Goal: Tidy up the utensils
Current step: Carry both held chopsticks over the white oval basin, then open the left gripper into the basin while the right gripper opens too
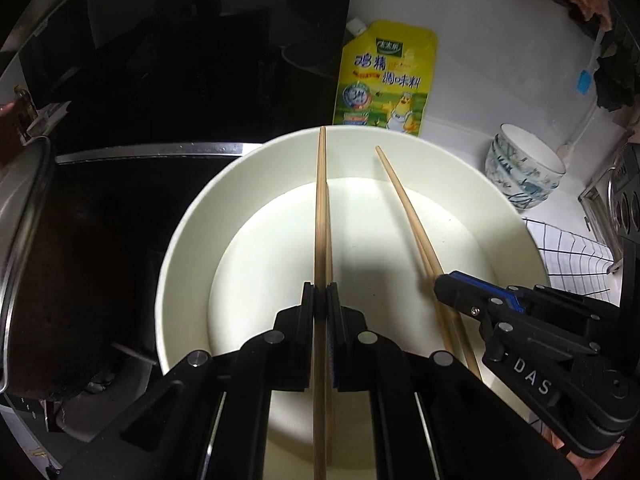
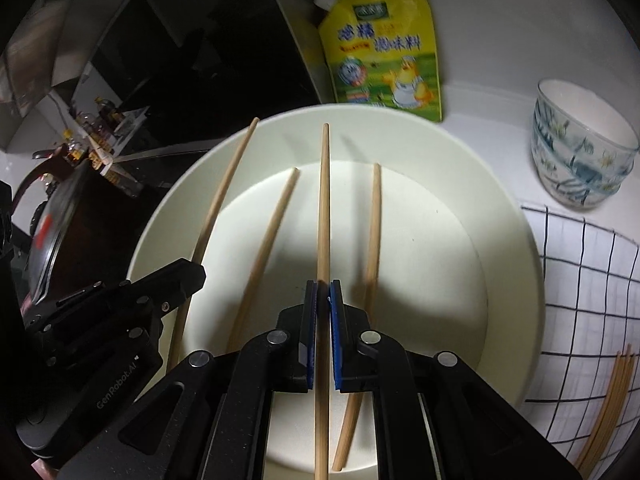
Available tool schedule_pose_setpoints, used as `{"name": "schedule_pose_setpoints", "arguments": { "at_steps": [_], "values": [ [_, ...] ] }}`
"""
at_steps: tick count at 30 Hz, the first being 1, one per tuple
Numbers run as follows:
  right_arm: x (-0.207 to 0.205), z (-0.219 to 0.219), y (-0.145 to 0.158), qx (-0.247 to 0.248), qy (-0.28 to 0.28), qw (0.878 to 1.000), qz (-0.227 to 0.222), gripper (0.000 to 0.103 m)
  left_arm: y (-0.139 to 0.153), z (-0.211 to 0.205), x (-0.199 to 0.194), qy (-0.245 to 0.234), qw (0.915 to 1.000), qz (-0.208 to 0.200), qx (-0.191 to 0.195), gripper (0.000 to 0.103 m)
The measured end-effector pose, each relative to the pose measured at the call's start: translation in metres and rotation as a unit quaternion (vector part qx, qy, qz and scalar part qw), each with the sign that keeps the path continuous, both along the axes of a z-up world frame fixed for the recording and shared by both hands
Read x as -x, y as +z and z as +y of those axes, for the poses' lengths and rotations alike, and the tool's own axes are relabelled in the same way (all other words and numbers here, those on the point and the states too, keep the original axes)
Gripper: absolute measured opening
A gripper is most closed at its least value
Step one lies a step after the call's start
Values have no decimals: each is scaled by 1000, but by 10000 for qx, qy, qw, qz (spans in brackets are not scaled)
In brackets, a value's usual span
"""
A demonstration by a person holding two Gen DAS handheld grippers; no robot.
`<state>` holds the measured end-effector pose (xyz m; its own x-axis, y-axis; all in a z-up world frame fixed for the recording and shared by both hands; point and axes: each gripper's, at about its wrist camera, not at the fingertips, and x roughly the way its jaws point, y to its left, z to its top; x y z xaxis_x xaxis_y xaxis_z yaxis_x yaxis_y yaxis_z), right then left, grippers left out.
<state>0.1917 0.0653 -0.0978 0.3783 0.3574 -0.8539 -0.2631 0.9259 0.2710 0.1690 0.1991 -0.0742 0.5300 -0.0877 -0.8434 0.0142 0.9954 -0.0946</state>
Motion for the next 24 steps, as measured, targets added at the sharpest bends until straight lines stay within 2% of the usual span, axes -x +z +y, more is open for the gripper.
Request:
{"name": "schedule_pose_setpoints", "arguments": {
  "at_steps": [6, 8, 9, 10, 11, 14, 19, 24],
  "values": [
    [-2, -2, -13, 52, -108, 9998, 178, 6, -16, -2, -8, -16, 9997, 230, 1, 7],
    [-2, -4, -13, 68, -179, 9997, 138, 7, -18, -1, -9, 7, 9997, 262, -5, 8],
    [-1, -6, -10, 20, -217, 9997, 79, 10, -20, 0, -9, 83, 9996, 277, -33, 10],
    [-1, -7, -7, 3, -242, 9997, 38, 15, -20, 3, -10, 147, 9994, 296, -47, 21],
    [1, -9, -3, 4, -274, 9996, -50, 24, -21, 5, -10, 210, 9993, 299, -17, 32],
    [5, -13, 6, -6, -294, 9994, -202, 25, -17, 13, -5, 343, 9991, 221, 62, 49],
    [12, -17, 13, -21, -286, 9993, -232, 25, -6, 12, 7, 352, 9993, 78, -108, 62],
    [28, -25, 25, -51, -320, 9988, -361, 25, 4, 10, 20, 294, 9994, 37, -168, 66]
  ]
}}
